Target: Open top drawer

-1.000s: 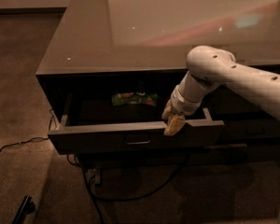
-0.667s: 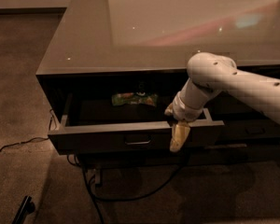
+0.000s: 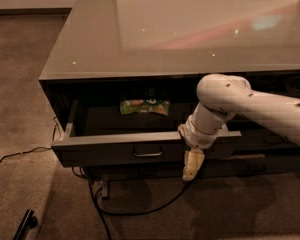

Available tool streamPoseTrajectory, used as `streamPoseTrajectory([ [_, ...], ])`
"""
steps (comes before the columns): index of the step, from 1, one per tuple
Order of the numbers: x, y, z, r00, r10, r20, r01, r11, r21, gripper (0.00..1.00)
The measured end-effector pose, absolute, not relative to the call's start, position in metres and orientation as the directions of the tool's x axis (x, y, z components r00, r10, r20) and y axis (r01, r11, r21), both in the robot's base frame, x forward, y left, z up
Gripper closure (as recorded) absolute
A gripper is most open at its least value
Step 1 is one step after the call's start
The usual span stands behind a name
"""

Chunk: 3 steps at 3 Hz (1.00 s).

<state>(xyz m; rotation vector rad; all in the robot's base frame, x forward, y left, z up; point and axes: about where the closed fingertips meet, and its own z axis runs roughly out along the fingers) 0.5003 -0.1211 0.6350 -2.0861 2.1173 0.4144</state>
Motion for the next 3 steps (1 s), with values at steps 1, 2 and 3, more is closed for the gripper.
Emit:
streamPoseTrajectory([
  [1,0.481,-0.125,0.633,-0.035,-0.963,-0.267,-0.994,0.006,0.112,0.42],
  [2,0.480,-0.125,0.635,-0.036,-0.963,-0.267,-0.994,0.007,0.112,0.65],
  [3,0.452,-0.129,0.638,-0.054,-0.959,-0.279,-0.993,0.022,0.116,0.88],
])
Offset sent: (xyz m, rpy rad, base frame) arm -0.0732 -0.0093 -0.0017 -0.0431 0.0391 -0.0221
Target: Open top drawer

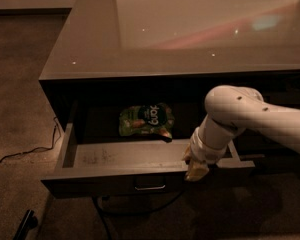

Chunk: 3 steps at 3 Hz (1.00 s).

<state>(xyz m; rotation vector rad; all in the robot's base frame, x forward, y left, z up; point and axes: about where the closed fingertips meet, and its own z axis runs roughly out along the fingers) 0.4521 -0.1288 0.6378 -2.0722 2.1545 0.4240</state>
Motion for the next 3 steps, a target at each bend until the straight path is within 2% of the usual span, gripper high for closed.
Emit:
streamPoseTrajectory([
  [1,0.4349,-0.1315,0.6405,-0.075,-0.955,-0.287,-0.993,0.045,0.112,1.00],
  [2,0.4349,-0.1315,0.6404,-0.075,-0.955,-0.287,-0.993,0.045,0.112,0.74],
  [3,0.4349,-0.1315,0.6404,-0.075,-0.955,-0.287,-0.993,0.045,0.112,0.43],
])
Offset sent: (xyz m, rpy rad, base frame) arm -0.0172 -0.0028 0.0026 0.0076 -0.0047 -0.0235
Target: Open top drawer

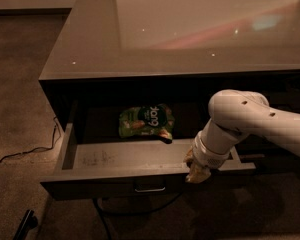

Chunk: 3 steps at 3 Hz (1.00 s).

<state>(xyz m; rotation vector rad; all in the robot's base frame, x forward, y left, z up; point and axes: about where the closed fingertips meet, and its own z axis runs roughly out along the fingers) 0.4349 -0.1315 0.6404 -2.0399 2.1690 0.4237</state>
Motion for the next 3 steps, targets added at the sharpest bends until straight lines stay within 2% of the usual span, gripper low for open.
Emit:
streamPoseTrajectory([
  [1,0.435,-0.131,0.640,-0.075,-0.955,-0.287,-0.993,0.044,0.112,0.19],
  [2,0.433,-0.133,0.642,-0.063,-0.949,-0.308,-0.995,0.034,0.098,0.00],
  [3,0.436,-0.131,0.660,-0.016,-0.942,-0.335,-0.999,0.004,0.037,0.00],
])
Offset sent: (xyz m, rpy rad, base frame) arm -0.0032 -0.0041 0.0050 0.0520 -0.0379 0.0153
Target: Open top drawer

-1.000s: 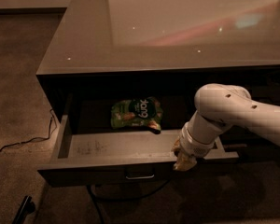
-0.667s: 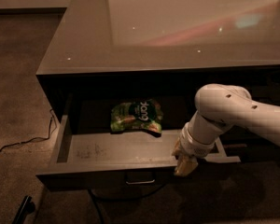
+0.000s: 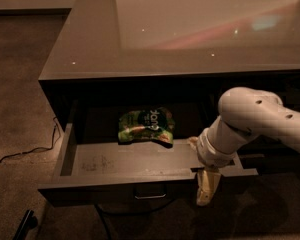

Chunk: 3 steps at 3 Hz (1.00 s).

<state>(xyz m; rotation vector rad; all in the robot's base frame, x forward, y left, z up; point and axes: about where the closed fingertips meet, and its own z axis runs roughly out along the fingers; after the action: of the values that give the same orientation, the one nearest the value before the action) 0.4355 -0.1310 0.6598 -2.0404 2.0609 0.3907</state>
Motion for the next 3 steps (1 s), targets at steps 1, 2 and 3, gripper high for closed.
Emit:
streamPoseTrajectory([
  [1,0.446,-0.128,0.681,0.032,-0.935,-0.353,-0.999,-0.020,-0.036,0.00],
  [2,0.465,-0.124,0.696,0.073,-0.921,-0.384,-0.995,-0.044,-0.084,0.00],
  [3,0.487,-0.124,0.706,0.094,-0.898,-0.430,-0.993,-0.053,-0.108,0.00],
])
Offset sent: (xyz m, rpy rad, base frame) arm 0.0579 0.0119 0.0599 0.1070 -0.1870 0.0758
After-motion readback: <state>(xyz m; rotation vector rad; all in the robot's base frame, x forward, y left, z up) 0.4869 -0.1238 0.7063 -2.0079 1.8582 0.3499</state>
